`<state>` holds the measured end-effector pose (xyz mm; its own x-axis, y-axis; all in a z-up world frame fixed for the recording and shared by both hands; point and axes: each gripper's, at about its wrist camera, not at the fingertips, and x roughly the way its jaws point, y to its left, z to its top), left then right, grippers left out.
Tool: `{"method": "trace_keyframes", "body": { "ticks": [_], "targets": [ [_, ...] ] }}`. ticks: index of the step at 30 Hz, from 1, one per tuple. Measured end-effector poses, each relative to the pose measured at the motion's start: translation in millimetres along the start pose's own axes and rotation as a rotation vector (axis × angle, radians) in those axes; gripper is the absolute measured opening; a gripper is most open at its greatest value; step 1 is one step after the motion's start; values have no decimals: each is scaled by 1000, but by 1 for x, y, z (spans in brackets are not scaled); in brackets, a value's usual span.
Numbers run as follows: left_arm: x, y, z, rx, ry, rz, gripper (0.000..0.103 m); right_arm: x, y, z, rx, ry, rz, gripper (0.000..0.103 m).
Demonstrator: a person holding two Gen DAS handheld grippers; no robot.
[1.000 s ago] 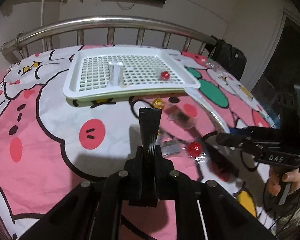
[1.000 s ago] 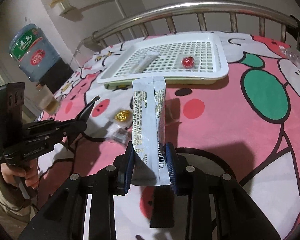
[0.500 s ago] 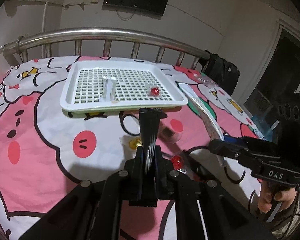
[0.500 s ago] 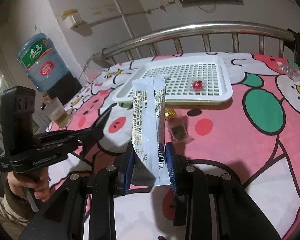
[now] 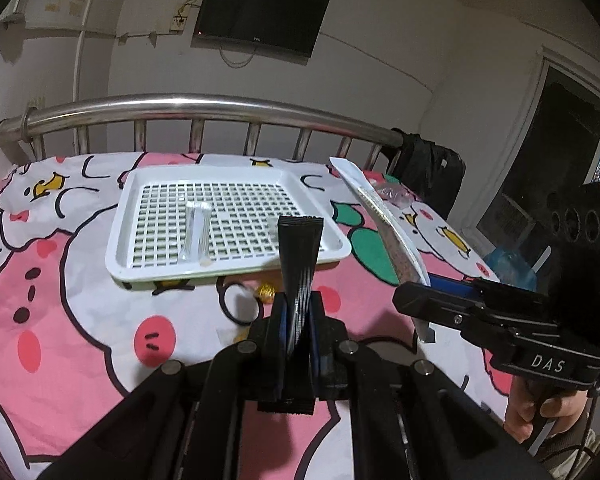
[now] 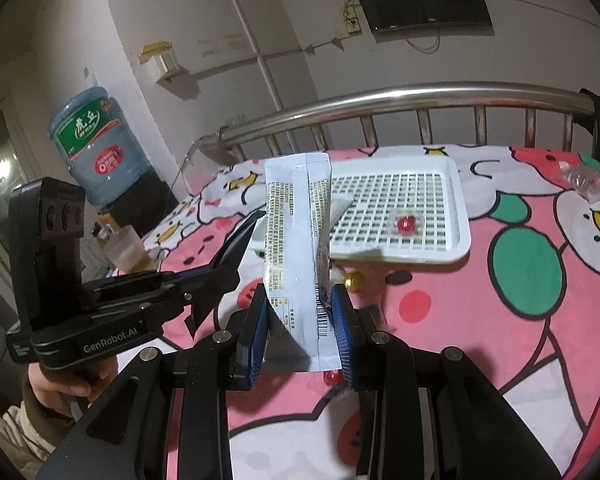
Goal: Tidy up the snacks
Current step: 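Carry the black strip and snack stick over the tray and release them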
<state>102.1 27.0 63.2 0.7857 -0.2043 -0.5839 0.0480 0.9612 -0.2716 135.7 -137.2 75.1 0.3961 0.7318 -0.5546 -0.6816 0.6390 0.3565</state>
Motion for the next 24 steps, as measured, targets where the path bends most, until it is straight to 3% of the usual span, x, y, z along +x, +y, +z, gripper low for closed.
{"method": "trace_keyframes", "body": {
  "ticks": [24],
  "targets": [
    [41,11,71,7,-9,45,11,22,-29,75,-14,-1,-36,29]
  ]
}}
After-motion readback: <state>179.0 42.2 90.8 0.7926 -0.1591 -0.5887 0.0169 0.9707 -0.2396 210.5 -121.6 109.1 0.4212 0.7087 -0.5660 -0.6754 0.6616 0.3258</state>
